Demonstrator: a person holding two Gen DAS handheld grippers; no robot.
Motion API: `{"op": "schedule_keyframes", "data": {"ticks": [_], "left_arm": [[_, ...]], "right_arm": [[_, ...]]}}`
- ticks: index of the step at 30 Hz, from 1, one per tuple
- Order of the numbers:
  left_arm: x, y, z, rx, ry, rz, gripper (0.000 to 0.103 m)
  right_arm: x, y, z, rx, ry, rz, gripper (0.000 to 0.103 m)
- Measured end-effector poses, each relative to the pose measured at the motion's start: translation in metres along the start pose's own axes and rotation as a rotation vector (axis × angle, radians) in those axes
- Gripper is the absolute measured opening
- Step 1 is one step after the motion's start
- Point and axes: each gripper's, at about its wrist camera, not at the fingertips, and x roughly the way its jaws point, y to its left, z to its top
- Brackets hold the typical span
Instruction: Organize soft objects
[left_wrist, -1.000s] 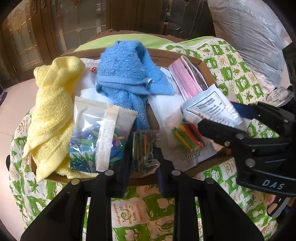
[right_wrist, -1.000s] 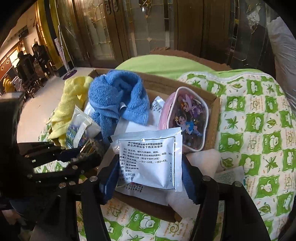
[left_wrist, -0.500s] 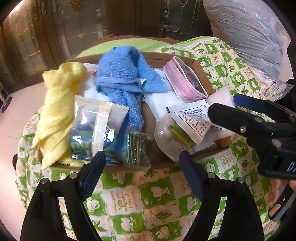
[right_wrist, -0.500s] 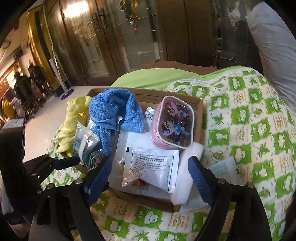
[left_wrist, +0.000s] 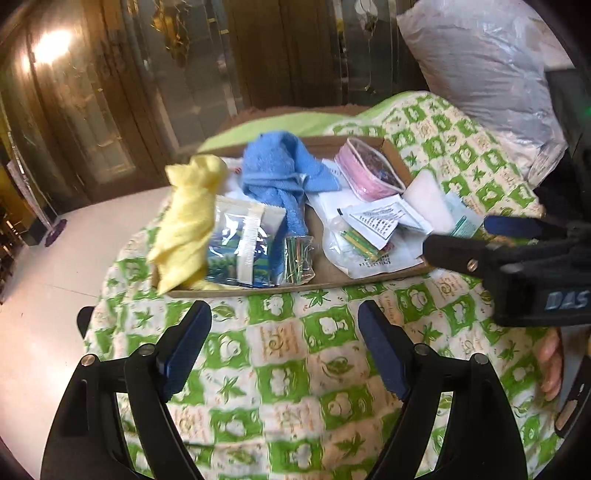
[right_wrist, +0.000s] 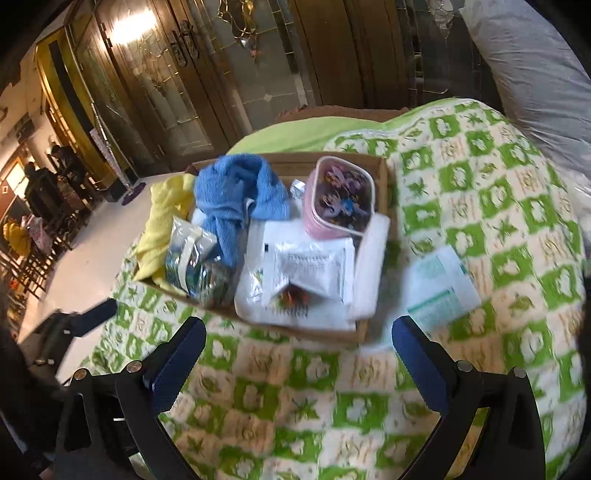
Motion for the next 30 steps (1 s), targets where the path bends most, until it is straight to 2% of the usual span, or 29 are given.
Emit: {"op": "schedule_keyframes", "data": {"ticks": [3, 8, 12, 19, 30], "left_arm": [[-0.017, 0.003, -0.003, -0.032, -0.04, 0.017, 0.082], [-0.036, 0.008, -0.004, -0.091, -0.036, 0.004, 0.082], [-0.053, 0.011, -0.004, -0.123, -0.054, 0.029, 0.082], [-0.08, 0.009, -0.007, -0.101, -0.107, 0.118, 0.085], [-0.092, 0.01, -0.013, -0.093, -0.102, 0.119, 0.086]], "right_arm": [[-0.009, -0.002, -0.009, 0.023, 0.016, -0.023, 0.103], [-0.026, -0.001, -0.019, 0.042, 0.016, -0.033, 0.103], [-0.042, 0.005, -0.028, 0.029, 0.0, -0.04, 0.103], [-0.07, 0.023, -0.04, -0.003, -0.029, -0.046, 0.103], [-0.102, 0.039, -0.05, -0.016, -0.058, -0.124, 0.103]]}}
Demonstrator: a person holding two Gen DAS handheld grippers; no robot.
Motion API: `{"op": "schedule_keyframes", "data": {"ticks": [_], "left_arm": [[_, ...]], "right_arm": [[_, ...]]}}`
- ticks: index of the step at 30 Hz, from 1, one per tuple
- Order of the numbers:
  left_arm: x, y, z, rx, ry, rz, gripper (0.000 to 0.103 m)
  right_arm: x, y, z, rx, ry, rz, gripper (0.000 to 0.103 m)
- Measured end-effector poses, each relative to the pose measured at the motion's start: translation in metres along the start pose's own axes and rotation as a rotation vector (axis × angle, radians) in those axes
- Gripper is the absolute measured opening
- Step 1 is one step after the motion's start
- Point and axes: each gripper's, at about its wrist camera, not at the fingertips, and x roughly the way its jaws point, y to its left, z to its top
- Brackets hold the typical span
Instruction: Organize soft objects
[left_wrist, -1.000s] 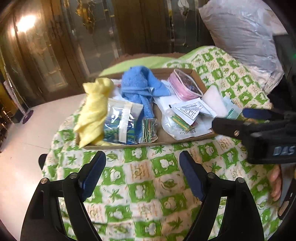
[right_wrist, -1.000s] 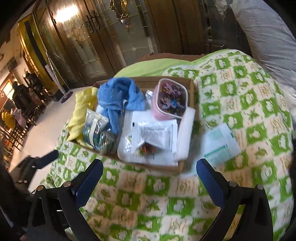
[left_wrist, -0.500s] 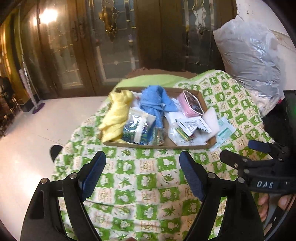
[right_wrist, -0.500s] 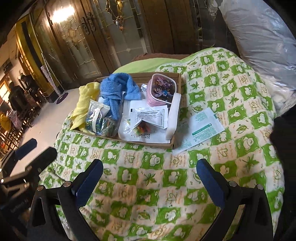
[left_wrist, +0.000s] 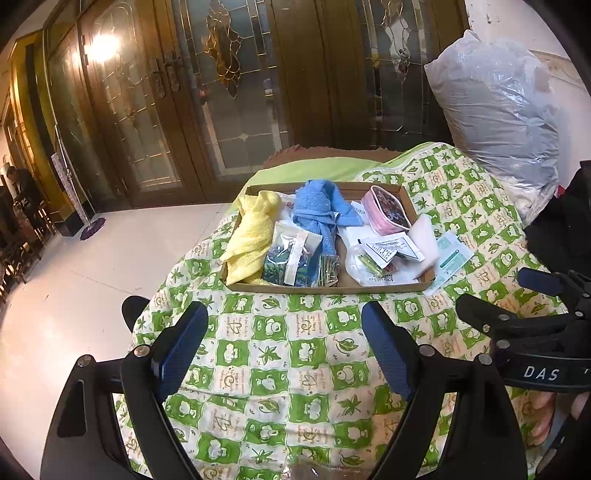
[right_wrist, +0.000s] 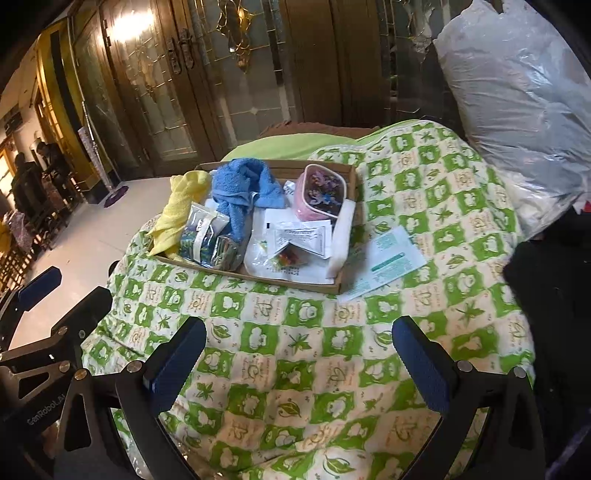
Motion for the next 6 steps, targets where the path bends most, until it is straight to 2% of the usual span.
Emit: {"op": "schedule_keyframes", "data": {"ticks": [6], "left_arm": [[0.0016, 0.0043, -0.0007, -0.008, 0.009, -0.005, 0.086]], "right_arm": [[-0.0043, 0.0026, -0.0031, 0.009, 0.003, -0.016, 0.103]]}}
